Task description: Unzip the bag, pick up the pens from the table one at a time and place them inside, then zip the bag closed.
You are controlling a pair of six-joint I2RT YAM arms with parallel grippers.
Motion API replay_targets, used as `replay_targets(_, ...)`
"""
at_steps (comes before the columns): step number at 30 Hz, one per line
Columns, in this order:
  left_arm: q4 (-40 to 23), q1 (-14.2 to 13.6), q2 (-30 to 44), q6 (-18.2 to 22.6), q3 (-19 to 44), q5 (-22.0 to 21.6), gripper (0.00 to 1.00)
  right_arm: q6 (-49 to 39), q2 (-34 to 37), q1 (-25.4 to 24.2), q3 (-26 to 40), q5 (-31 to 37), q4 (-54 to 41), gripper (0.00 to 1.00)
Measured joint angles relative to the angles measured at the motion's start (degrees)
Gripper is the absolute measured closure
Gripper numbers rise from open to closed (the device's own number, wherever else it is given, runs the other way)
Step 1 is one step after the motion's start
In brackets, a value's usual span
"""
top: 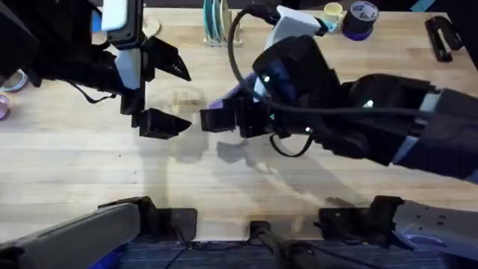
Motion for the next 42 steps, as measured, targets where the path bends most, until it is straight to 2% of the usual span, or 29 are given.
replay_targets(6,0.0,0.0,0.0,0.0,0.0,0.0,0.006,1.6,0.0,3.2,0.0,6.0,0.9,0.004)
replay_targets(14,0.0,0.0,0.0,0.0,0.0,0.0,0.006,2.5,0.4,3.6,0.0,8.6,3.7,0.004)
replay_targets(29,0.0,0.0,0.0,0.0,0.0,0.0,0.006,2.4,10.2,1.7,0.0,10.6,13.2,0.016)
replay_targets(32,0.0,0.0,0.0,0.0,0.0,0.0,0.006,2.5,11.5,1.3,0.0,10.6,14.1,0.097)
replay_targets(33,0.0,0.0,0.0,0.0,0.0,0.0,0.007,2.5,12.4,1.1,0.0,10.6,14.7,0.212)
replay_targets(42,0.0,0.0,0.0,0.0,0.0,0.0,0.008,2.5,12.9,-0.7,0.0,10.8,14.7,0.571)
